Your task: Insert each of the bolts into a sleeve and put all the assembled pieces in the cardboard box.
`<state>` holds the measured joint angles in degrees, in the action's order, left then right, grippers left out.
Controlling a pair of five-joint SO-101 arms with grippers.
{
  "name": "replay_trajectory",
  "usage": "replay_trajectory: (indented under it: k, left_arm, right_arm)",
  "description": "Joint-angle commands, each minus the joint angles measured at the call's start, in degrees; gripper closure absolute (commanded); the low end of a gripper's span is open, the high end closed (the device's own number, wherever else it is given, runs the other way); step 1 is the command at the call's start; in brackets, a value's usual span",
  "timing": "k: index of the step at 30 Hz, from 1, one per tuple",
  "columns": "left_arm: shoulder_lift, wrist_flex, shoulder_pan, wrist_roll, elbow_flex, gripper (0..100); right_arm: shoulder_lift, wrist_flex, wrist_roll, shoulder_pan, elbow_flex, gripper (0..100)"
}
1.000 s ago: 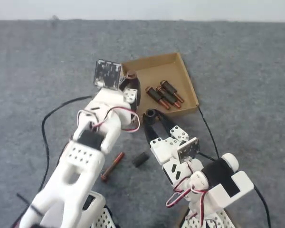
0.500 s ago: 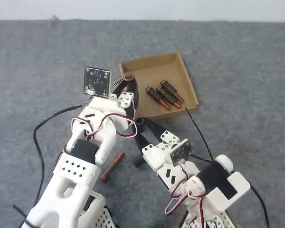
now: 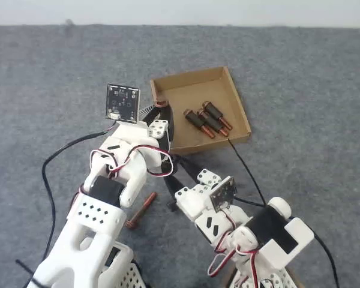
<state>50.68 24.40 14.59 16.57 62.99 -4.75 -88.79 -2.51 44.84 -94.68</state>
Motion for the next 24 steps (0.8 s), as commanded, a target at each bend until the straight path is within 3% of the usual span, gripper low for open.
replay_trajectory:
  k: [1,24]
  left_arm:
    - [-1.14,-2.11,-0.44,0.62,-4.26,97]
    - [-4.92,0.09,0.62,0.88,-4.09,97]
  right_arm:
    - [-0.04,0.22,-0.70,0.57,-1.23,98.8]
    - [-0.04,0.22,-0.53,0.66,-1.23,98.8]
